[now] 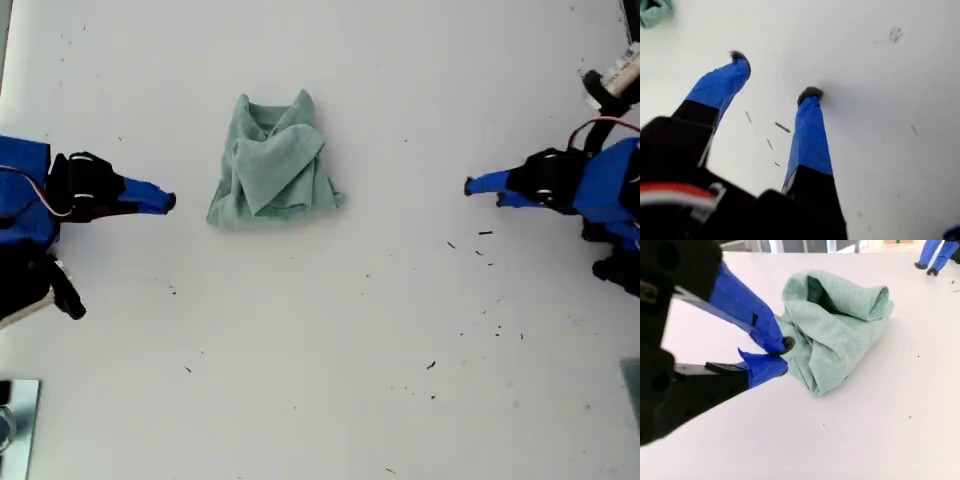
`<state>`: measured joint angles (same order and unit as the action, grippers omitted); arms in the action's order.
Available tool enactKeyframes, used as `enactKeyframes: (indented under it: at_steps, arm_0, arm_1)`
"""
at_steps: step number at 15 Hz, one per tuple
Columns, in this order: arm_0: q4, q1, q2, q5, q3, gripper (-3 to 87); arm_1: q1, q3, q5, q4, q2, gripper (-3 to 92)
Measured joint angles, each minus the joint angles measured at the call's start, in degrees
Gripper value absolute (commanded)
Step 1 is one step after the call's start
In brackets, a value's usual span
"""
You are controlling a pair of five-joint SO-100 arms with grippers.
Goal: Fold t shirt
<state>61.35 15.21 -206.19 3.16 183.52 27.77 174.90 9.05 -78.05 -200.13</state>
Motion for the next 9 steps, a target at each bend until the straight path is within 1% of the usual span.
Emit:
enactKeyframes:
  at_steps: [2,3,5,9]
  arm_0:
    - [0.0,-1.14,0.0,-0.35,0.79,14.8]
    - [0.0,-1.76,0.0,-0.44,0.79,14.8]
    - [0.0,-1.93,0.0,-0.44,0.79,14.8]
    - [0.0,-1.93,0.0,-0.44,0.79,14.8]
  arm_1:
    - [1.05,0.35,19.69,0.26,-0.18,20.1]
    - [1.23,0.35,26.54,0.26,-0.18,19.8]
    - [1.23,0.35,29.27,0.26,-0.18,19.1]
    - [1.23,0.35,29.62,0.26,-0.18,18.6]
